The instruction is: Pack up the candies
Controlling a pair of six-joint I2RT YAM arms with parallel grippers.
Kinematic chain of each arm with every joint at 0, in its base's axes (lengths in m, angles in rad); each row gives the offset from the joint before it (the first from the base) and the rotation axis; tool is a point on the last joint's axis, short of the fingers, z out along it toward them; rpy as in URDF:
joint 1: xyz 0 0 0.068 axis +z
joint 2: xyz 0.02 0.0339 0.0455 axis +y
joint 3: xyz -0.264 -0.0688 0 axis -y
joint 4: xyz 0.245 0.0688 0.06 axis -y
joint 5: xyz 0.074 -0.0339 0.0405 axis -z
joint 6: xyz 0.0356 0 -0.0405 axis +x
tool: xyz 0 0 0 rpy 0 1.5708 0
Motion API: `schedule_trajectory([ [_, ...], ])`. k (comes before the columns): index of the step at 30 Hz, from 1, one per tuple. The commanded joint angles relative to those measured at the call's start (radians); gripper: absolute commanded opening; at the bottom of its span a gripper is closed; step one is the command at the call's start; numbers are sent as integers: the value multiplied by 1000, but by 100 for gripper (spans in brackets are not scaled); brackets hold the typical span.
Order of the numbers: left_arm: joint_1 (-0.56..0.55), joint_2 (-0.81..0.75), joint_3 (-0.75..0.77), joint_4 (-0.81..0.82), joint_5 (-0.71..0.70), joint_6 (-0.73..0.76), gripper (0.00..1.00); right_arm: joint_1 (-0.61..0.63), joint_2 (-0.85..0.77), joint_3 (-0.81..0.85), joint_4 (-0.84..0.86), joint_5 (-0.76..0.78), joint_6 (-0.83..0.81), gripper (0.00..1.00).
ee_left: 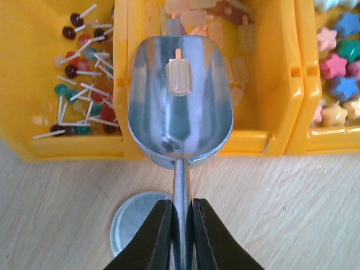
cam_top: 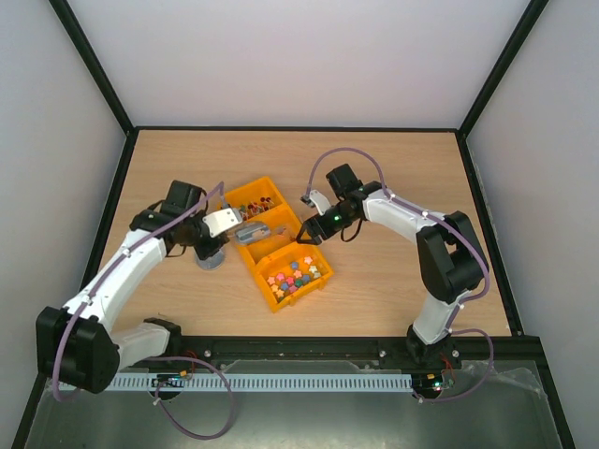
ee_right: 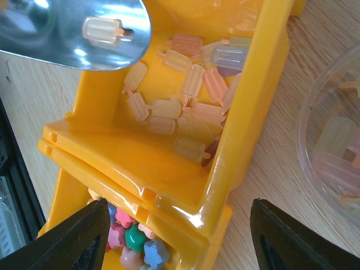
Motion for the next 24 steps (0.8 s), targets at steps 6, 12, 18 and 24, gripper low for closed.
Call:
schedule_trajectory([
  [6,-56,160,252,-338,-140,27,2,7,-36,-43,32,21,35,72],
  [12,-123,263,366,-442,-198,-8,2,5,-35,-48,59,28,69,71],
  [18,-179,351,464,-521,-270,-64,2,7,-39,-78,87,23,89,70],
  [24,-230,447,559,-600,-338,-139,2,9,-33,-81,118,21,109,70],
])
